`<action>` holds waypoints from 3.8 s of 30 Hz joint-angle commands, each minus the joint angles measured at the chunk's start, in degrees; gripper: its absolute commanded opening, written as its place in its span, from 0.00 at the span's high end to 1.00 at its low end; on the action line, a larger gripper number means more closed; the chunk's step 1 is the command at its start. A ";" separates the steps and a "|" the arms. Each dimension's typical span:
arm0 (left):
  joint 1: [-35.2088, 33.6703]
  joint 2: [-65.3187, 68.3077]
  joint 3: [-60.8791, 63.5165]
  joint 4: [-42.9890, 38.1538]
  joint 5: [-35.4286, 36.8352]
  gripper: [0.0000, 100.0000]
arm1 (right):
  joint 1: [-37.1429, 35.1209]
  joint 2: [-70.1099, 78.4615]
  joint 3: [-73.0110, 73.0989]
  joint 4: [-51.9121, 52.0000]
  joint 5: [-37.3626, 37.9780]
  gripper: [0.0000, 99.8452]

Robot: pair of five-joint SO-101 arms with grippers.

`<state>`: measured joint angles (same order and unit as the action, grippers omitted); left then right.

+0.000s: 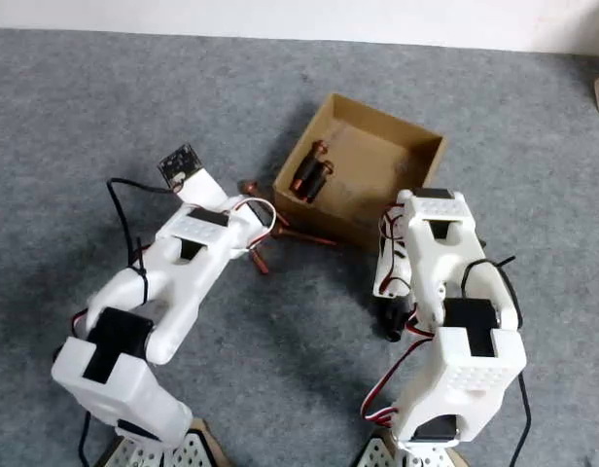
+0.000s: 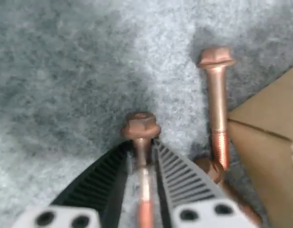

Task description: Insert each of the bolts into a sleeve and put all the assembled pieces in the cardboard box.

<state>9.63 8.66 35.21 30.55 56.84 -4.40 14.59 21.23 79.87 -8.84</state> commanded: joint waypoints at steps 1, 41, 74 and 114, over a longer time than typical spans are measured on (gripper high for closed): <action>-1.27 0.22 -1.27 -0.62 0.09 0.99 | -1.80 -1.27 0.13 1.19 -0.44 1.00; 0.75 -43.56 26.15 -21.54 -33.93 1.00 | -12.53 -109.49 83.12 -85.67 3.08 1.00; 18.51 -80.75 36.00 -32.18 -34.02 1.00 | -23.87 -114.68 83.03 -65.63 27.78 1.00; 18.51 -83.56 49.89 -37.54 -29.27 0.99 | -28.44 -115.03 82.77 -69.49 27.69 1.00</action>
<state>27.21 -74.51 84.88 -6.46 27.30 -33.41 -99.16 96.04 12.44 18.77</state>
